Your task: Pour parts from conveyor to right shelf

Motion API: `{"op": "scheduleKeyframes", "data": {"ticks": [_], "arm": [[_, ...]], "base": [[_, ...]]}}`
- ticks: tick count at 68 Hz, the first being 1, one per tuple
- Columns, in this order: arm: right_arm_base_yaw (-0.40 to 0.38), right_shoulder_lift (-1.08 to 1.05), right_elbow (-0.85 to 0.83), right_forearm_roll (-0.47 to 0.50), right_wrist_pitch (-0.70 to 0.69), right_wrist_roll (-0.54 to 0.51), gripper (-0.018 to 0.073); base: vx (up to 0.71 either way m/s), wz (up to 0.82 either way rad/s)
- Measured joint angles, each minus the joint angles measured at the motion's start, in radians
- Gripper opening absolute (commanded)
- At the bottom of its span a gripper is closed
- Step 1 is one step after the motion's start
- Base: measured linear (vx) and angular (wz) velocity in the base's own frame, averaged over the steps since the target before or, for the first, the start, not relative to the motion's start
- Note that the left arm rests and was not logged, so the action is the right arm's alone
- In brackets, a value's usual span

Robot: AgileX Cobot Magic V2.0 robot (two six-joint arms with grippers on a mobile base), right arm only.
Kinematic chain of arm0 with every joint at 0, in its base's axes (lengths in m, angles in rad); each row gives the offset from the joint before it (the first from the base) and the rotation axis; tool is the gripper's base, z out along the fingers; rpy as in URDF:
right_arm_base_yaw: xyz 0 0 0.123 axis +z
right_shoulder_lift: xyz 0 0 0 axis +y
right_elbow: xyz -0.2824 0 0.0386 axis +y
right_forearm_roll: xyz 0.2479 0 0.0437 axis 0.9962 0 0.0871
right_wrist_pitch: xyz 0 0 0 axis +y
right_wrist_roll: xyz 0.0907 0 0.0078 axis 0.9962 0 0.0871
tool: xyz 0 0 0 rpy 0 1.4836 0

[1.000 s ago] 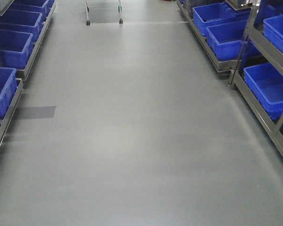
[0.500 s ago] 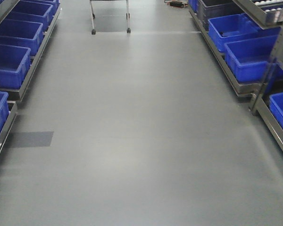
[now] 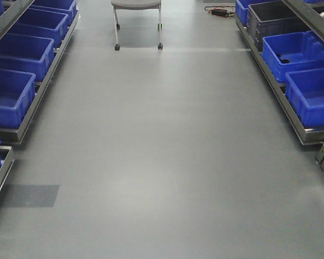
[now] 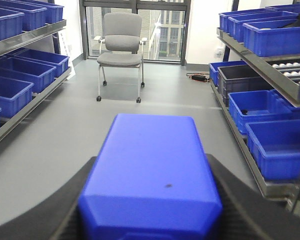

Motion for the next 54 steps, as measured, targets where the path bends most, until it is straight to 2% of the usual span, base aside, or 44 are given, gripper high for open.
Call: {"op": "scheduleKeyframes", "data": {"ticks": [32,54], "arm": [[0.000,0.000,0.000,-0.001,0.000,0.000,-0.0006],[-0.008,0.000,0.000,-0.001,0.000,0.000,-0.0006]], "base": [[0.47,-0.01],[0.23,0.49]]}}
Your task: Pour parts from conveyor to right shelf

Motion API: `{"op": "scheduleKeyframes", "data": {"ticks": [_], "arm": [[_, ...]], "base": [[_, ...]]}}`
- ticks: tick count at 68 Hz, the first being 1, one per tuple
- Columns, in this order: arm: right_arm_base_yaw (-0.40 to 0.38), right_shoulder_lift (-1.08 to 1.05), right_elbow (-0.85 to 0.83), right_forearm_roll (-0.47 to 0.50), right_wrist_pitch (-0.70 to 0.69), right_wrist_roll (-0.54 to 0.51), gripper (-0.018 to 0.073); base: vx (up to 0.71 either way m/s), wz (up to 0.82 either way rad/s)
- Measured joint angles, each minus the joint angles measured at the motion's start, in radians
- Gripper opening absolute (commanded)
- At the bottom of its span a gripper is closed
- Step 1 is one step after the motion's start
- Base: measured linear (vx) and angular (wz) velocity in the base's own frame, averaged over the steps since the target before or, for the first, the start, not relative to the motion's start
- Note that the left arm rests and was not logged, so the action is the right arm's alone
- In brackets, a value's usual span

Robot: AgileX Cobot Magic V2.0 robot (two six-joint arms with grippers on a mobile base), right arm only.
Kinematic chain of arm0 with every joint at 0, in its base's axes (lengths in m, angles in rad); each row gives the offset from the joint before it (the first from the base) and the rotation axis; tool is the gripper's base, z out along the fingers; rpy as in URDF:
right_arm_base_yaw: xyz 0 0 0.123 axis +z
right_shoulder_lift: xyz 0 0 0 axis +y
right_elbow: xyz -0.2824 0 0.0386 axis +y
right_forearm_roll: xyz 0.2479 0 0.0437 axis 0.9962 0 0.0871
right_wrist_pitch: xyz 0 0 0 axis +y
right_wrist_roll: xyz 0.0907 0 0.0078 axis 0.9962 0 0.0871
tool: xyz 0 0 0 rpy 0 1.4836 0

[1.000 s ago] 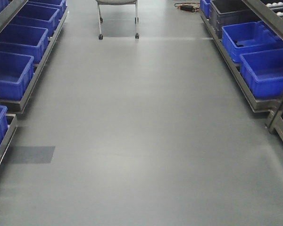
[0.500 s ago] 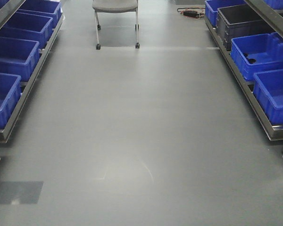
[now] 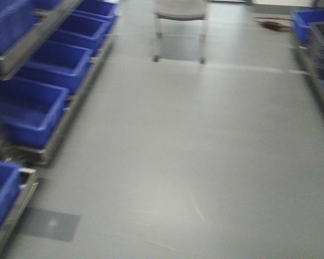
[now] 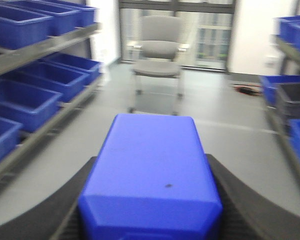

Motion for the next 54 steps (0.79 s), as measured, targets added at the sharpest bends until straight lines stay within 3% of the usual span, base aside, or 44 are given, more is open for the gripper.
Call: {"op": "scheduleKeyframes", "data": {"ticks": [54], "arm": [[0.000,0.000,0.000,0.000,0.000,0.000,-0.0006]], "base": [[0.23,0.85]]}}
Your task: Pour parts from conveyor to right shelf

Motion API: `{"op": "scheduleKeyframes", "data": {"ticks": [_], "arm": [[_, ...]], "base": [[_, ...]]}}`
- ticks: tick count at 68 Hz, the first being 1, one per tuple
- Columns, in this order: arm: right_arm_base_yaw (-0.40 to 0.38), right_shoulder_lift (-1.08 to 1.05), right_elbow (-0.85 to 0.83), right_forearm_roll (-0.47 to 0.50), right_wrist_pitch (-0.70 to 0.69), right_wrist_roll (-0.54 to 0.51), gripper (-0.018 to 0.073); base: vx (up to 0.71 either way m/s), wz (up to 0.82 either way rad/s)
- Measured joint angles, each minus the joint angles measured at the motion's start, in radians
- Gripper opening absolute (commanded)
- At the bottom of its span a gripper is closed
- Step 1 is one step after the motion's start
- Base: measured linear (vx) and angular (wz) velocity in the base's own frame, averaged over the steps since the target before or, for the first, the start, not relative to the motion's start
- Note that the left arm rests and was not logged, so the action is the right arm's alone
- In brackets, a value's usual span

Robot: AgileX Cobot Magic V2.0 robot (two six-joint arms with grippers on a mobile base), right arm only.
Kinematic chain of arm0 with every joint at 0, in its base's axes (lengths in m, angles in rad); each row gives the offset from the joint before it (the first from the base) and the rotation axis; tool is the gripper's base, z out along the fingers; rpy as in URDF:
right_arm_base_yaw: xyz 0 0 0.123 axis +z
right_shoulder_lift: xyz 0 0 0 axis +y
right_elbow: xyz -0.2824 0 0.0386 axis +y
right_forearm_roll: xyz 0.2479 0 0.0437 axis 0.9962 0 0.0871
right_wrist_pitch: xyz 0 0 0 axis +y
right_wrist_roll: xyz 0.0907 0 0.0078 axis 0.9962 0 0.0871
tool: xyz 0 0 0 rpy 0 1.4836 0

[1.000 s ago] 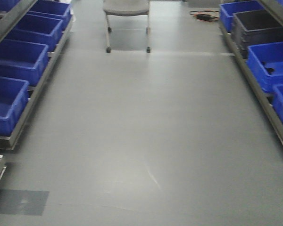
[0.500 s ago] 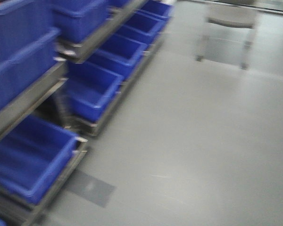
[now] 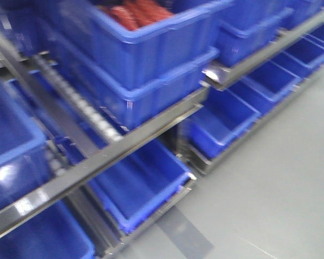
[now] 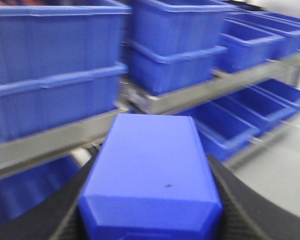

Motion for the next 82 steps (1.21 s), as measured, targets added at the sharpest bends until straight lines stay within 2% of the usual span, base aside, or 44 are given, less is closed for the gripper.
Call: {"op": "scheduleKeyframes", "data": {"ticks": [54,82], "arm": [[0.000,0.000,0.000,0.001,0.000,0.000,-0.0006],[0.000,0.000,0.000,0.001,0.000,0.000,-0.0006]], "base": [[0.08,0.64],[0.09,0.31]]}}
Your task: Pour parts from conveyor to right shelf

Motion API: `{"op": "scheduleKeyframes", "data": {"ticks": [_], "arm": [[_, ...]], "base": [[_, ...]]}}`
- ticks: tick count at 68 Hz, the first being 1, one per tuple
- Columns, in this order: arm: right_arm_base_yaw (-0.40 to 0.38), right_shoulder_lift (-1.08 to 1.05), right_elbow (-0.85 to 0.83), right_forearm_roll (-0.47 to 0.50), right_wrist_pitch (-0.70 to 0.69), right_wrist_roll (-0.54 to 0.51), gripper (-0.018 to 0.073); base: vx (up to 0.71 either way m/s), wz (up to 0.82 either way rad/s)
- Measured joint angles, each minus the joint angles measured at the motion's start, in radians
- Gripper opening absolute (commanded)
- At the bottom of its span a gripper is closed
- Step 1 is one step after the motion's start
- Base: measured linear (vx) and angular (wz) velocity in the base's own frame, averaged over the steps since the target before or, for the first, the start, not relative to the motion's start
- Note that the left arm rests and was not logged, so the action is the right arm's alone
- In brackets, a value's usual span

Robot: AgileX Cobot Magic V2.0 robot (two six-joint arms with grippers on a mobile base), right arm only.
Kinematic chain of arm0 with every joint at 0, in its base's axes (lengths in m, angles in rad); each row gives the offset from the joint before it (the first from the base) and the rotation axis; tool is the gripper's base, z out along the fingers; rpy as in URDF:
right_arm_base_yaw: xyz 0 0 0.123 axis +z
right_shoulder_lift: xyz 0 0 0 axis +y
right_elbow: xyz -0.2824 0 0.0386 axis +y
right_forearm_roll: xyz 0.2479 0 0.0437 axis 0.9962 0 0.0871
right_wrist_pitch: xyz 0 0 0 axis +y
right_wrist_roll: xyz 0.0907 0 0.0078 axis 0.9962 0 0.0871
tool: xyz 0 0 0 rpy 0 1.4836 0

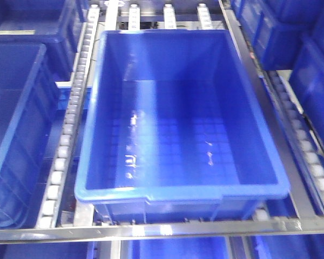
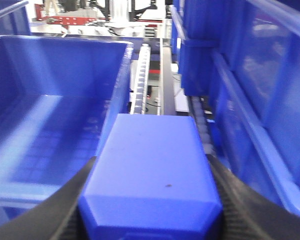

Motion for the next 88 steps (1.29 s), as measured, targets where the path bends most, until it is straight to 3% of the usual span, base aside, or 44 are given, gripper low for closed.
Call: {"op": "scheduleKeyframes", "data": {"ticks": [88], "arm": [[0.000,0.000,0.000,0.000,-0.001,0.000,-0.0006]], "base": [[0.04,0.02]]}}
